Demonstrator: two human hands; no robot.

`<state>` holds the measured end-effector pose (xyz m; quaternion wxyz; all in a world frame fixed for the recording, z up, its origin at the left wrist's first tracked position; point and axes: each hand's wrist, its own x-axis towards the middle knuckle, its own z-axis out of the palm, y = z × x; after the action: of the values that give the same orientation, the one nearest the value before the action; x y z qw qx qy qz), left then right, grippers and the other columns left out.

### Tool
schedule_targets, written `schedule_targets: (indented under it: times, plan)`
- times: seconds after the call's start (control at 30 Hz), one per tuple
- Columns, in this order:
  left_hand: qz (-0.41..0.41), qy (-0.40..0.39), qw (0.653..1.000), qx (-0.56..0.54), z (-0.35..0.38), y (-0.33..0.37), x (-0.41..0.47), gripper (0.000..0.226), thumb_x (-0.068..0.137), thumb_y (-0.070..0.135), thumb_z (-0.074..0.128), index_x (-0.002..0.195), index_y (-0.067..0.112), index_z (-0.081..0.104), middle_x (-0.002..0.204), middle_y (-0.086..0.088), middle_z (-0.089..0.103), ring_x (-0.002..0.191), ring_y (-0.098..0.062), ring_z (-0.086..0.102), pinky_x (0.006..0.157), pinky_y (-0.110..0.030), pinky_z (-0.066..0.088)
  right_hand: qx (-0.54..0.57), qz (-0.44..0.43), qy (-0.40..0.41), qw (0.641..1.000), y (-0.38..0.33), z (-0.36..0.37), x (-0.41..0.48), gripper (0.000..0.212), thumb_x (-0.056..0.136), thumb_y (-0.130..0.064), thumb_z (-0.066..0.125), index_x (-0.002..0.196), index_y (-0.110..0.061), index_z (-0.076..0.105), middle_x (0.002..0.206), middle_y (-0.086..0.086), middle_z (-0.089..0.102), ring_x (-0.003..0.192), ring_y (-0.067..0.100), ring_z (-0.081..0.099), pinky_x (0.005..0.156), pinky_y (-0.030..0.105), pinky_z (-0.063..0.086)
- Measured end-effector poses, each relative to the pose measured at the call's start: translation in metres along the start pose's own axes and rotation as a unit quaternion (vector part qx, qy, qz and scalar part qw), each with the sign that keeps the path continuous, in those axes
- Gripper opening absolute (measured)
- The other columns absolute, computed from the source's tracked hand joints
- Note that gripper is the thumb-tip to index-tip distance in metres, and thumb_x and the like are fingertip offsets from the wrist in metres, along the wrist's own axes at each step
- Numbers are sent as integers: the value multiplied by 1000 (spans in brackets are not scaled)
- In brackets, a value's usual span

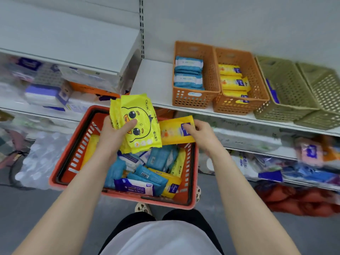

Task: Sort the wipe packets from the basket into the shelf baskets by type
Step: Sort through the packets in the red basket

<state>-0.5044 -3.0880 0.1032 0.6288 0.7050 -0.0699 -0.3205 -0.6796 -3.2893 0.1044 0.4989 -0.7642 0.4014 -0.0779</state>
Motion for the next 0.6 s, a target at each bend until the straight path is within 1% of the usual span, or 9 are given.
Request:
schedule_targets:
  times: [0.07,0.13,0.17,0.27,0.33,0.4,0.47,0.53,0.6]
  plan:
    - [16,-23,999,-18,18,16,-2,65,75,38,83,131,22,53,118,2,70,107,-19,69,94,-50,54,25,-17,53,998,-4,-30,-4,19,94,-31,58,109,-22,67,102,0,73,95,24,67,88,47,53]
    - [36,-48,998,-35,41,32,-4,60,80,31,80,132,21,52,118,1,71,107,-21,69,94,-52,54,50,-43,98,993,-7,-64,-8,26,93,-33,58,118,-27,61,106,-5,70,100,20,65,92,48,52]
    - [42,-55,997,-41,51,39,-5,59,81,30,79,132,21,52,118,1,71,106,-21,70,94,-52,54,59,-52,117,990,-9,-78,-9,31,93,-34,59,123,-28,57,107,-4,69,100,20,64,94,46,52]
    - [47,-76,995,-53,81,60,-7,65,74,35,81,131,23,52,118,2,71,104,-19,70,92,-49,55,102,-37,200,974,-10,-122,-6,48,91,-38,63,134,-24,45,111,13,66,100,25,64,95,44,51]
    - [50,-84,993,-58,105,73,-5,70,67,40,82,128,23,53,117,0,71,103,-20,71,91,-49,56,143,-27,242,959,-7,-156,2,45,91,-35,65,129,-19,45,111,9,68,102,22,66,97,46,50]
    - [55,-92,993,-57,129,85,1,73,66,41,82,129,21,53,118,-1,71,103,-22,71,91,-51,56,164,-26,282,945,-3,-186,18,38,89,-33,65,119,-19,47,105,5,70,99,25,68,94,52,51]
    - [60,-86,993,-56,153,94,9,68,71,37,81,131,18,52,118,-2,71,103,-22,71,90,-52,56,147,-19,325,934,1,-212,40,31,90,-29,66,111,-19,47,95,0,67,95,26,67,91,51,52]
    - [65,-64,994,-59,177,101,20,60,78,31,79,130,17,53,116,-3,71,102,-23,71,90,-53,56,120,-19,347,930,1,-232,66,28,90,-26,67,109,-17,49,87,-5,62,90,24,65,89,47,52]
    - [67,-46,995,-58,199,108,32,53,78,30,79,124,19,55,115,-3,71,102,-23,71,90,-53,55,91,-18,343,935,2,-246,99,29,90,-27,66,111,-13,51,93,0,64,93,26,64,88,45,51]
